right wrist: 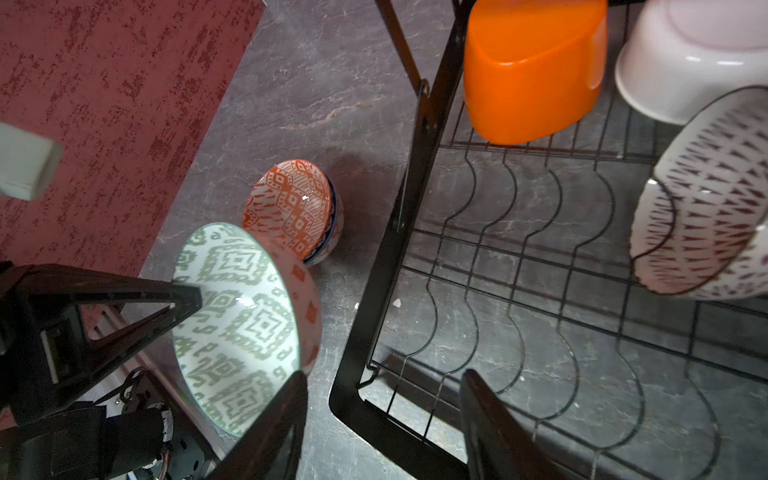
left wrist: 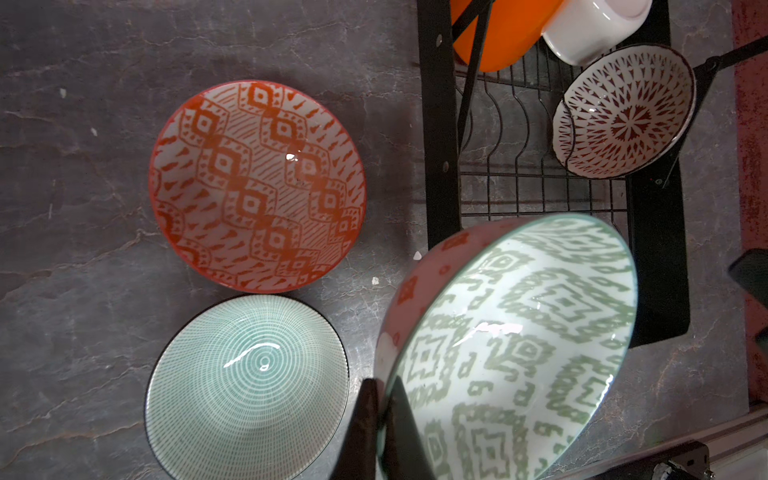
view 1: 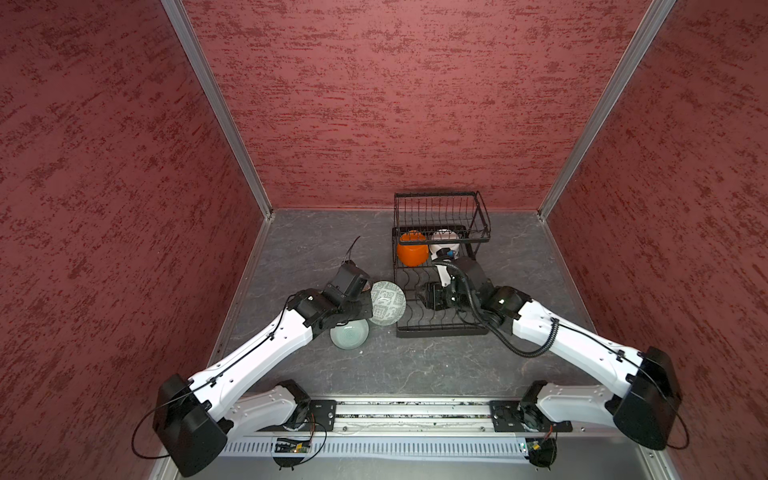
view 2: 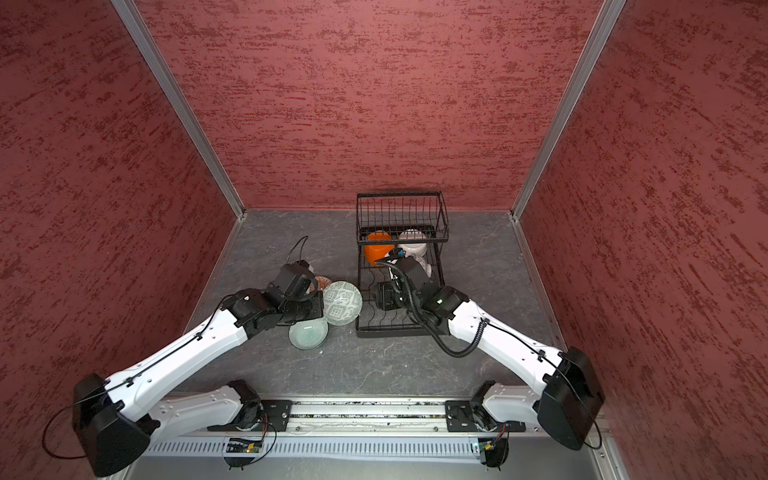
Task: Load the bowls into the dish rack
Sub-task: 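Lift the green-white bowl toward the rack with the left gripper while the right approaches, then grasp the green-white bowl rim with the right gripper while the left gripper opens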
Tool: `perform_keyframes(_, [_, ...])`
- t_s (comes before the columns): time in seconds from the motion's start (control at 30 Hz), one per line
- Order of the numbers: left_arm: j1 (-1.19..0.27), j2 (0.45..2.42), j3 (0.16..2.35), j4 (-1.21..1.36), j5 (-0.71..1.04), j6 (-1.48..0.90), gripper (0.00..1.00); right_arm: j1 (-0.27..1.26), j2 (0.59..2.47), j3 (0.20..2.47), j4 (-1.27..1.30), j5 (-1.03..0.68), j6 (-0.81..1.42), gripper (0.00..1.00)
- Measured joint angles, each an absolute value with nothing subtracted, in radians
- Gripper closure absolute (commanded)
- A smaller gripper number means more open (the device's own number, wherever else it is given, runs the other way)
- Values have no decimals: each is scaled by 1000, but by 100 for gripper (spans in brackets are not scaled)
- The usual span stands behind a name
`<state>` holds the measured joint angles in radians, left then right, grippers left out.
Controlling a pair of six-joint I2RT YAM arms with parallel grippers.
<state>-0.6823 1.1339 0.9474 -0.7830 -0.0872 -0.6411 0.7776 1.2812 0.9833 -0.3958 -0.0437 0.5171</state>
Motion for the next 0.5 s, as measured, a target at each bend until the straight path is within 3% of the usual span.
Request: perform_keyframes(0.5, [-712,1244,998,-730,-88,-614,100,857,1402,1040,-403,35,524,54])
